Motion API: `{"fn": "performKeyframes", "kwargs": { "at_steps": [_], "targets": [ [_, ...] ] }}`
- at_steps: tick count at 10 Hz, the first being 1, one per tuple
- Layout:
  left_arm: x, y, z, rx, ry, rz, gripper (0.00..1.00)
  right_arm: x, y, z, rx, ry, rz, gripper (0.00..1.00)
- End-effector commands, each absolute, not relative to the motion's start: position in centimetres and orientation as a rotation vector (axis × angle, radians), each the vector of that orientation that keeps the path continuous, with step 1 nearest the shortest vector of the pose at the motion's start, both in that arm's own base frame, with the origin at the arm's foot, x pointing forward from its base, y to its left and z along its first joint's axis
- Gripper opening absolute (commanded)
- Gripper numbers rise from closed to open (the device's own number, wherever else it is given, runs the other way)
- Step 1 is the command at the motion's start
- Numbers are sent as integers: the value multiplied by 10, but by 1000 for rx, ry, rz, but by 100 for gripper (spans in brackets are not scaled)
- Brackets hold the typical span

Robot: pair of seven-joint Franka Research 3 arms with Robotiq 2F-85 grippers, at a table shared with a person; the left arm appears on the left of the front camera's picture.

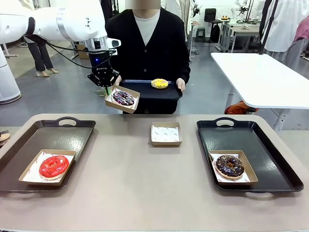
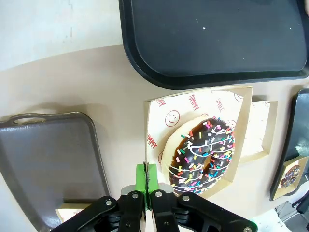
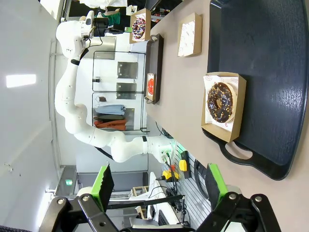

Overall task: Individually package the donuts and arrange them on the tray.
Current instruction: Place the picked Paper togo box on the Handle tray while simultaneously picking up another Paper togo box from the table with the other hand.

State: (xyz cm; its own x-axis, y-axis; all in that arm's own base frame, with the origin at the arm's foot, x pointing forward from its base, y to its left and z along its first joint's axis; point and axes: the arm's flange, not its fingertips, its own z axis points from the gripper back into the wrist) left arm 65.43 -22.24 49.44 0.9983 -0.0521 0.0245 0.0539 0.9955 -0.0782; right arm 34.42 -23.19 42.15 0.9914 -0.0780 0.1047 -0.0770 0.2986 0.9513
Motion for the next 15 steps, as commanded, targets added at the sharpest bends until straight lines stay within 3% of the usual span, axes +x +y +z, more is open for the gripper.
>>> {"fn": "performKeyframes", "kwargs": {
  "at_steps": [1,15],
  "targets": [
    [653,-222,494,-79,-23,-53,0,344,-230,425,1268,-141,-11,100],
    [647,-214,498,-123,-25,-116,1,344,-232,421,1269,-140,-1,100]
  ]
}}
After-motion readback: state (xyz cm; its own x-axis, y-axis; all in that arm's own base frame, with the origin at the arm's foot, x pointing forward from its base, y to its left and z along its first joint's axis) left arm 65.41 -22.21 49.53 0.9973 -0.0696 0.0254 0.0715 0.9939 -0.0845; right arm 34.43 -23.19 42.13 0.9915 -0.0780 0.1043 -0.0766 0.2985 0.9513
